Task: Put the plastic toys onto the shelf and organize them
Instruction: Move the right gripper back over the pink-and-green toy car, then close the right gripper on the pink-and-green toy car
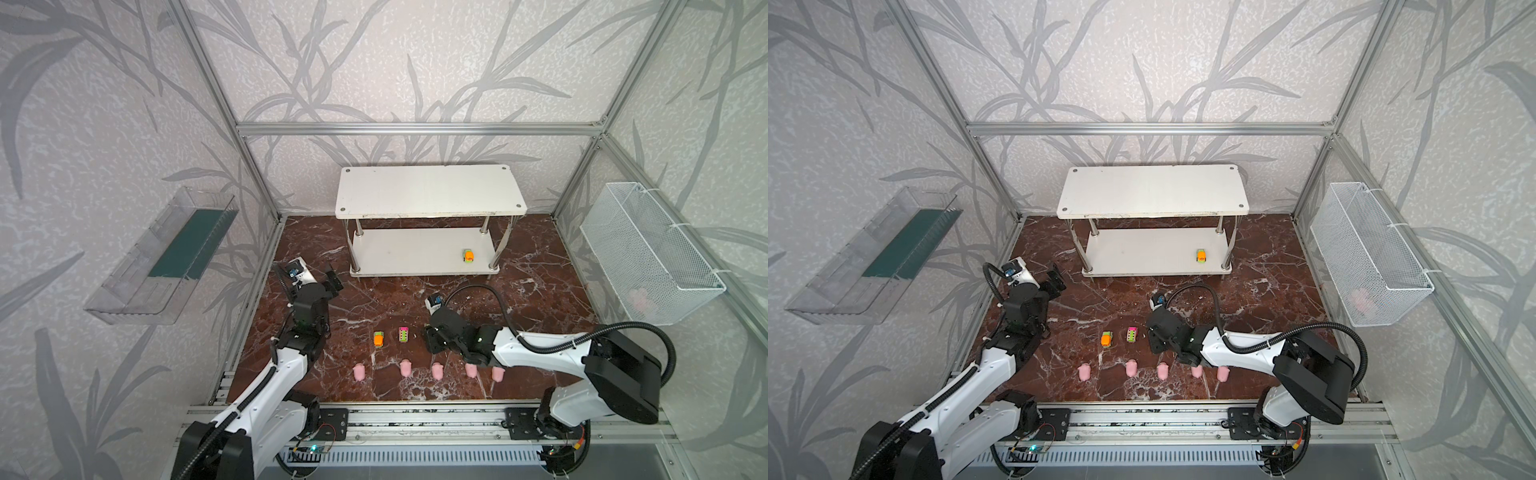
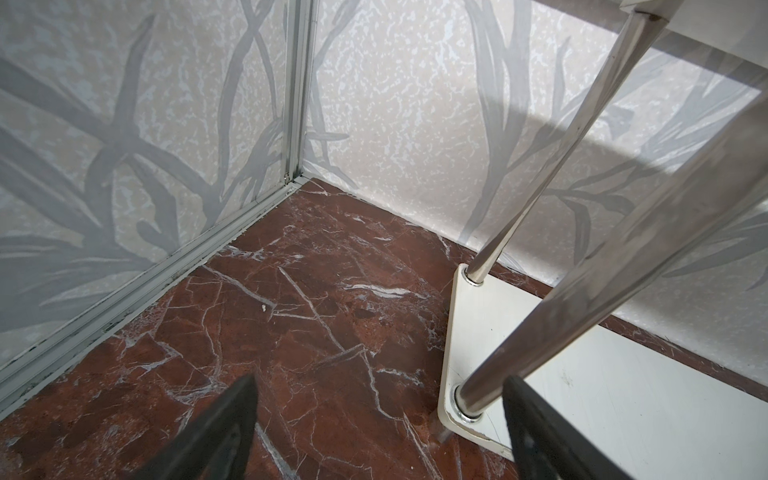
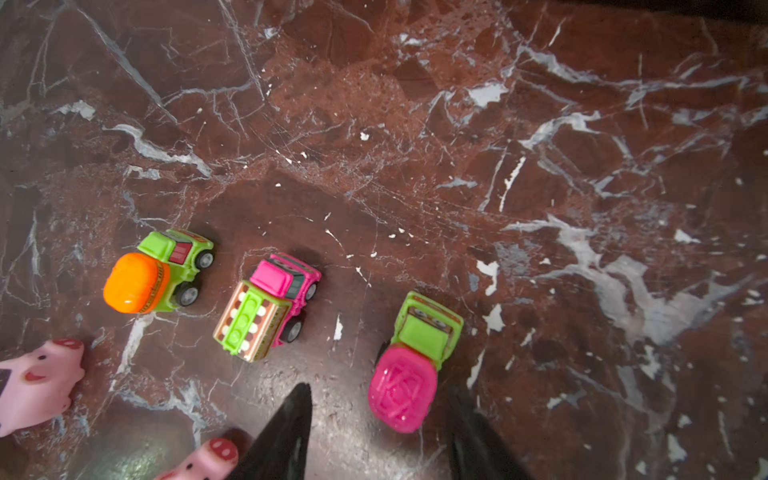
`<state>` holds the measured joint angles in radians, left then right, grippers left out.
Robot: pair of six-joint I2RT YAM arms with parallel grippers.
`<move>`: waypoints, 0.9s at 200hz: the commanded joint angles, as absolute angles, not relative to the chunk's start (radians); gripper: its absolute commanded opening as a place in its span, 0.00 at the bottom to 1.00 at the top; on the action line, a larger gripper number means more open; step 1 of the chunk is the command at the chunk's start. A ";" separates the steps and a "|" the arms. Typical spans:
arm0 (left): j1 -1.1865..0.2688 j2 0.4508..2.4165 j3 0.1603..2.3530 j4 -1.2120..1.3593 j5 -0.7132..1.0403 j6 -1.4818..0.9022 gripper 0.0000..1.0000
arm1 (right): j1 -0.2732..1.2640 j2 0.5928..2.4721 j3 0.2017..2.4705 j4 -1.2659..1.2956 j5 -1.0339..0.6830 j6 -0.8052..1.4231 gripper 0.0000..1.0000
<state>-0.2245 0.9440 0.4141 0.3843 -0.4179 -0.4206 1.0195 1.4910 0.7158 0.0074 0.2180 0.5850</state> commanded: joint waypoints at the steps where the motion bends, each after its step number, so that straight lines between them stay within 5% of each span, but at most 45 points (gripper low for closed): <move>1: -0.229 0.940 0.415 0.383 -0.433 -0.436 0.90 | 1.048 1.501 0.752 -0.003 0.226 0.621 0.52; 180: -0.228 0.968 0.405 0.416 -0.418 -0.429 0.90 | 1.054 1.556 0.766 -0.068 0.328 0.666 0.50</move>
<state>-0.2256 0.9638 0.4141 0.3973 -0.4171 -0.4198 1.0481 1.5169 0.7452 -0.0460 0.3000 0.6594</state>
